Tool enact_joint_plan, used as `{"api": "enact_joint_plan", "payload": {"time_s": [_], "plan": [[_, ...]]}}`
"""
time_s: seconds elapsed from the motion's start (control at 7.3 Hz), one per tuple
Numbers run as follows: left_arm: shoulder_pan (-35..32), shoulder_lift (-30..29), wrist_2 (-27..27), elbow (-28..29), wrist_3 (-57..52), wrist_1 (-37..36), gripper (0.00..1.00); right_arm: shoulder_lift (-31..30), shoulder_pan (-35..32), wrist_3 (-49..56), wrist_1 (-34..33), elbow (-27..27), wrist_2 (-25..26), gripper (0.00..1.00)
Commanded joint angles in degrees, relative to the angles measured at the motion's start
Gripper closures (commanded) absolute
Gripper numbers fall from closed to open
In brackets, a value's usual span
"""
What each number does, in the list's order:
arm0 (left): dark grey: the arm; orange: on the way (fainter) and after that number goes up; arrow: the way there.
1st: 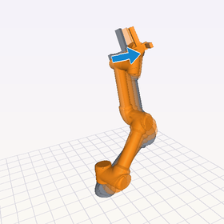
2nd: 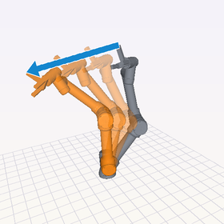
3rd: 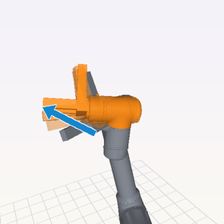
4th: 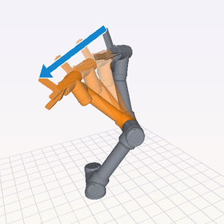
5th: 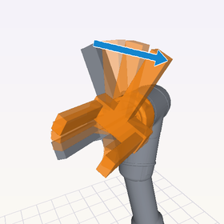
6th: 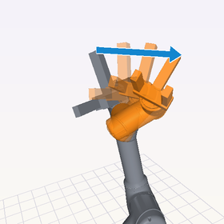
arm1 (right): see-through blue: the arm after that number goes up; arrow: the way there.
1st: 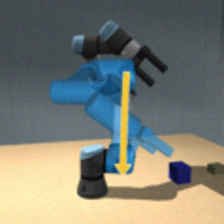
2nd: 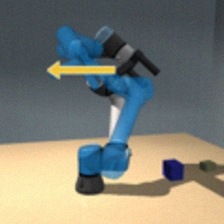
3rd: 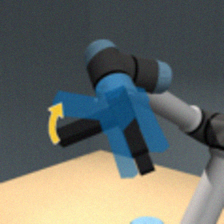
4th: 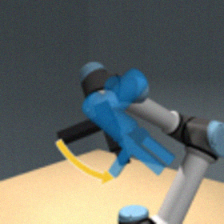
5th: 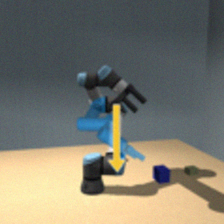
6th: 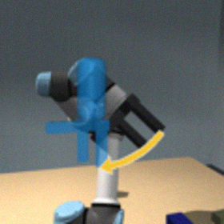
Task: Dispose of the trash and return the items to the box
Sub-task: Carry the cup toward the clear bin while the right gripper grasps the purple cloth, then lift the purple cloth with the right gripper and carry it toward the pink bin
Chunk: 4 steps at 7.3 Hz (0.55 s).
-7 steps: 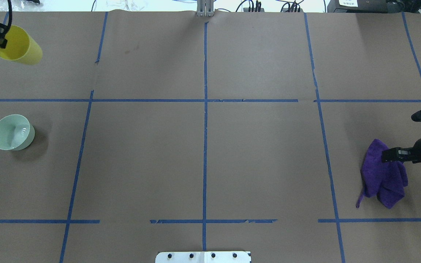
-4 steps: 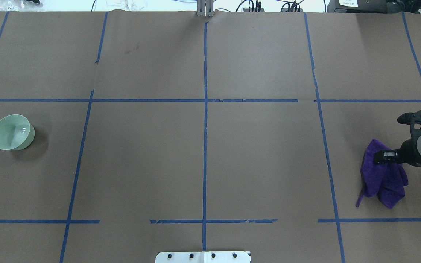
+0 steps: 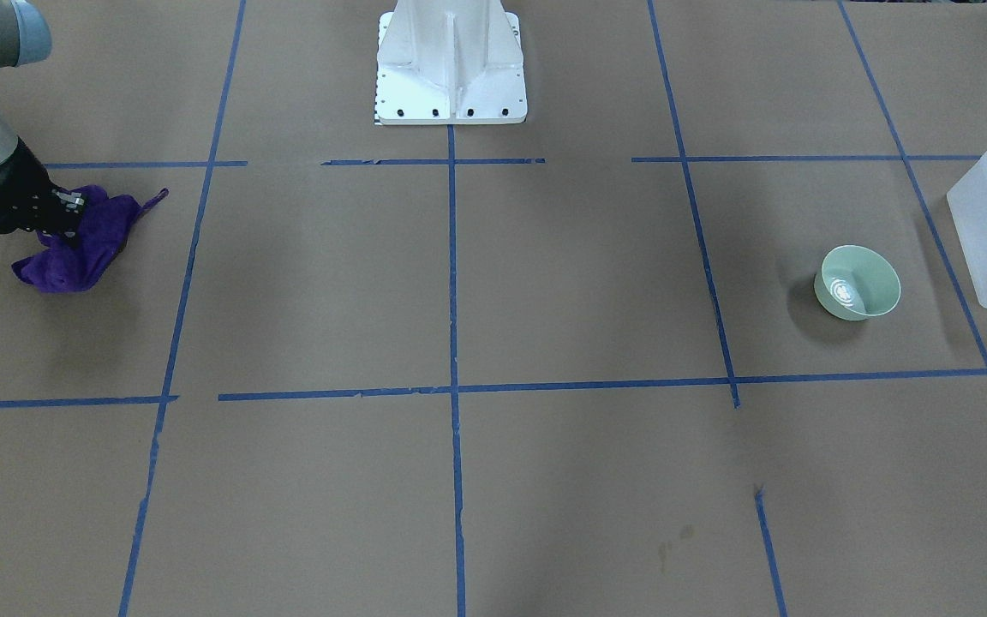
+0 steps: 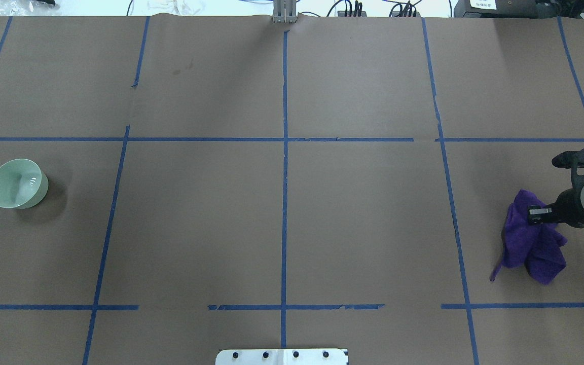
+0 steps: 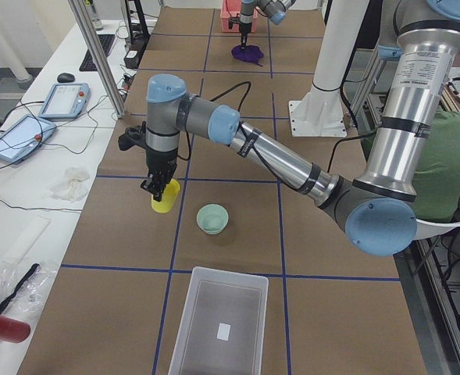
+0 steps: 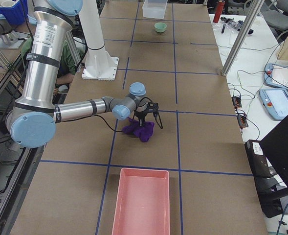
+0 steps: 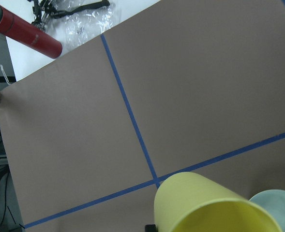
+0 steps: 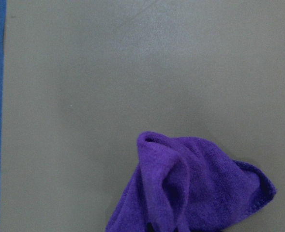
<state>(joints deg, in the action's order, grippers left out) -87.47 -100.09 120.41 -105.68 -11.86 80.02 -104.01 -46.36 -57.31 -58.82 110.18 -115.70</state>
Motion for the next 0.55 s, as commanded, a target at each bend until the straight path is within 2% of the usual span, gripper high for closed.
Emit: {"api": "enact_joint_plan", "payload": {"time_s": [0.0,0.27,0.41], "plan": [[-0.95,6.54,1.05,5.19,-1.59,10.27,1.0,0.39,-7.57,0.8,-7.15,7.46,-6.78,1.0],[-5.06,8.41,6.22,10.65,-1.68,10.6,1.0,1.0,-12.43,1.06,-16.29,15.03,-11.11,1.0],[-5.43,11.38,6.5,10.76,-1.07,10.42,1.0,2.39,-14.79,2.37,-18.94,16.29,-12.34,1.0]]}}
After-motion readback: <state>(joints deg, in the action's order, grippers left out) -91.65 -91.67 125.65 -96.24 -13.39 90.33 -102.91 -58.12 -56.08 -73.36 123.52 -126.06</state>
